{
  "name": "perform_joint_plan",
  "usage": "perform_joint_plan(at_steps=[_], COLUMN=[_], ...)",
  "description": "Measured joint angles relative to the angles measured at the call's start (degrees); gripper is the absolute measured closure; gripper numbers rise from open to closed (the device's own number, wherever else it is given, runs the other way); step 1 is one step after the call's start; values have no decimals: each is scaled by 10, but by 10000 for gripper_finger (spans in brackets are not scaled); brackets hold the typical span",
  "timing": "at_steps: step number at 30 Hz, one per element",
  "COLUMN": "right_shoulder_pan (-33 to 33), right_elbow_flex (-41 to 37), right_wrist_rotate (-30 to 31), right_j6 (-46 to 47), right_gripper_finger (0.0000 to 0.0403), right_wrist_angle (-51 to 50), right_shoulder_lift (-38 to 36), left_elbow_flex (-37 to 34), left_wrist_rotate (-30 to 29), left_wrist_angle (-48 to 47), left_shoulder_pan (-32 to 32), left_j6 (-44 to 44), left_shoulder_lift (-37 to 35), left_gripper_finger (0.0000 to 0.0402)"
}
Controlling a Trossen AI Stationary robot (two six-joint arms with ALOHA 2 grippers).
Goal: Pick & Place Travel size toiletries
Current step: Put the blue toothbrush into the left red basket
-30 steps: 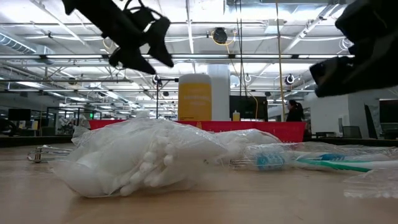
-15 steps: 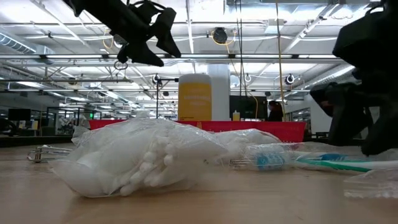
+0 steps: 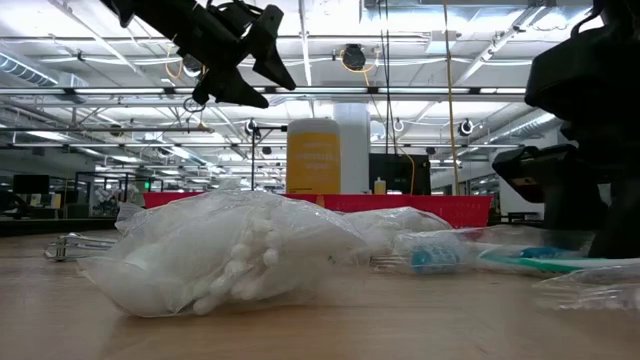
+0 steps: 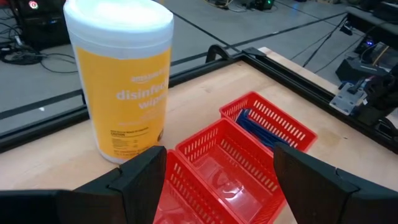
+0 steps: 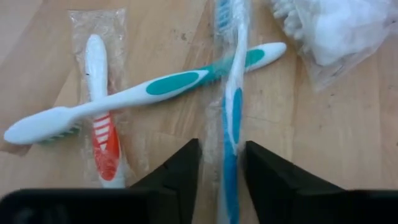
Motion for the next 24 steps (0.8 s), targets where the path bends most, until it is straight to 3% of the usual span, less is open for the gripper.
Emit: perform_joint_plan(at_steps=[7, 12, 16, 24], right_shoulder_pan=[-4, -4, -5, -5], right_elbow_flex=[-1, -4, -6, -16], right_wrist_rotate=[-9, -9, -2, 98], right_j6=[-8, -8, -22, -58], right_gripper_finger=[387, 374, 386, 383], right_wrist_angle=[-7, -32, -75, -94], right_shoulder_lift=[-4, -48, -119, -266], left_elbow_flex=[0, 0, 0, 0], left_wrist_rotate=[8, 26, 30, 45], left_wrist_angle=[0, 0, -1, -1], left_shoulder_pan=[0, 0, -1, -1], left_j6=[0, 0, 2, 10], left_shoulder_lift=[0, 0, 0, 0], left_gripper_finger=[117, 117, 117, 117])
